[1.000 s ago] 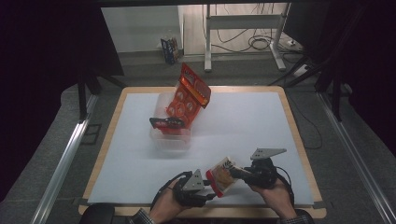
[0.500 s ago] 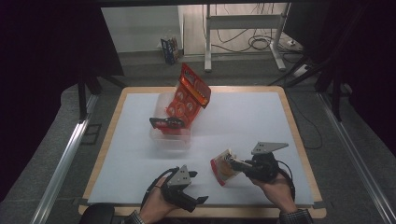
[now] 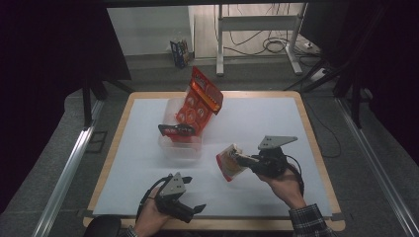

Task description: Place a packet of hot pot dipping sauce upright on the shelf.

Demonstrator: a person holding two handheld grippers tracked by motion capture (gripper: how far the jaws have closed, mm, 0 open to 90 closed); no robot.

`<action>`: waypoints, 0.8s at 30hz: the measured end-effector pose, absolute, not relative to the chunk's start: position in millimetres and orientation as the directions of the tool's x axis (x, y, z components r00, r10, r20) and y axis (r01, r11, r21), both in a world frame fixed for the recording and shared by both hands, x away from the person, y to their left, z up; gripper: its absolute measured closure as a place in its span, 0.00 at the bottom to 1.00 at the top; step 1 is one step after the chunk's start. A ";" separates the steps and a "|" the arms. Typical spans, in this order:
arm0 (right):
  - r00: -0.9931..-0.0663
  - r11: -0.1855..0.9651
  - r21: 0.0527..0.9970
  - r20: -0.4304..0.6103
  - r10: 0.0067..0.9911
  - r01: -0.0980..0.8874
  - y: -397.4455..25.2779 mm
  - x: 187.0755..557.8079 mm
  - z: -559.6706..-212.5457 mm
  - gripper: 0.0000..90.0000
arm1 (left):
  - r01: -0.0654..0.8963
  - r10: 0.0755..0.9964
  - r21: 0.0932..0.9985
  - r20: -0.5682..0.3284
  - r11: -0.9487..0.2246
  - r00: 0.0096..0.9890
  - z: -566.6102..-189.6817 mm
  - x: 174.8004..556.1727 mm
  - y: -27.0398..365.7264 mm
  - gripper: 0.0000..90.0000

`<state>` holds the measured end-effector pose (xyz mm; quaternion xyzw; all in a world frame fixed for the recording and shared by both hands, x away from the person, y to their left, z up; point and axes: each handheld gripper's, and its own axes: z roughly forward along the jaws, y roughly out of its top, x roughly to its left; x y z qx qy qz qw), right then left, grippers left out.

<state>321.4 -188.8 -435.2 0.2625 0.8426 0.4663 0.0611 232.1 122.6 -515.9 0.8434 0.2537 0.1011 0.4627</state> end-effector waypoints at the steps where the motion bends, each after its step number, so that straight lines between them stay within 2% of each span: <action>1: -0.856 0.427 0.819 0.140 0.498 0.383 -186.7 323.0 -434.1 0.93 | 0.336 0.534 0.834 -0.060 -0.437 0.844 -515.7 231.6 127.6 0.03; 11: -0.868 0.424 0.833 0.125 0.481 0.355 -171.0 336.9 -426.9 0.93 | 0.338 0.568 0.828 -0.028 -0.448 0.822 -516.3 229.4 139.5 0.03; 24: -0.883 0.432 0.839 0.116 0.454 0.332 -150.7 353.6 -422.2 0.93 | 0.355 0.597 0.829 -0.032 -0.432 0.801 -516.1 230.2 150.5 0.03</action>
